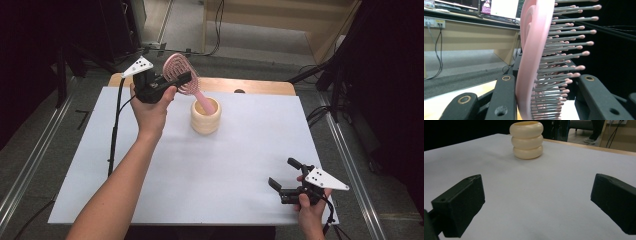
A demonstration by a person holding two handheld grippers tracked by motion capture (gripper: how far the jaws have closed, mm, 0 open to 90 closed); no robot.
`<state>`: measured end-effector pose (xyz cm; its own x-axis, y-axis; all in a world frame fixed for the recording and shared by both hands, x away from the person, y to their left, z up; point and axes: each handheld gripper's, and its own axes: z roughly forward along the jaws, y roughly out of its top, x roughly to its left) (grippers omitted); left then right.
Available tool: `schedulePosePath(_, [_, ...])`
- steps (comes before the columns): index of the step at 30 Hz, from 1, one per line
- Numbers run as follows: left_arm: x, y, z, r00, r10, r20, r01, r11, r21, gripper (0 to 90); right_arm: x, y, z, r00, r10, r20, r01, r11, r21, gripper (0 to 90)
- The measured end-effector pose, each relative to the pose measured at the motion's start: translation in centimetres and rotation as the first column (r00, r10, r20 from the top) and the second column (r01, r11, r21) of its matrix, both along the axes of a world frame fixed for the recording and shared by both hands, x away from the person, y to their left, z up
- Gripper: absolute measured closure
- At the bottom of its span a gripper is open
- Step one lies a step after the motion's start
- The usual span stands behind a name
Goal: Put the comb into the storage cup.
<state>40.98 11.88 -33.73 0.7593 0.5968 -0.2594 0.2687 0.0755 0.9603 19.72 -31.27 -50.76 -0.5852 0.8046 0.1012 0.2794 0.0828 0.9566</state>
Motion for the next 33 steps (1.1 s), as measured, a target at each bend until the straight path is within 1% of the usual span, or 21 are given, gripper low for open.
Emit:
schedulePosePath(7, [0.5, 0.0, 0.2, 0.9998, 0.019, 0.002, -0.019, 0.9998, 0.006, 64.9, 0.0, -0.1, 0.0, 1.0, -0.001, 0.001, 0.001, 1.0, 0.001, 0.0])
schedulePosePath(13, [1.0, 0.0, -0.1, 0.9994, 0.035, -0.004, -0.035, 0.9993, 0.007, 64.9, 0.0, -0.1, 0.0, 1.0, -0.001, 0.0, 0.001, 1.0, 0.0, 0.0])
schedulePosePath(25, [1.8, -0.5, -1.0, 0.9984, 0.057, -0.009, -0.056, 0.9976, 0.04, 64.9, 0.1, -0.1, -0.1, 1.0, 0.0, 0.004, 0.0, 1.0, 0.006, 0.0])
schedulePosePath(33, [2.2, -0.8, -2.0, 0.9971, 0.071, -0.026, -0.07, 0.9961, 0.054, 64.8, 0.1, -0.1, -0.1, 1.0, 0.0, 0.004, -0.001, 1.0, 0.008, 0.0])
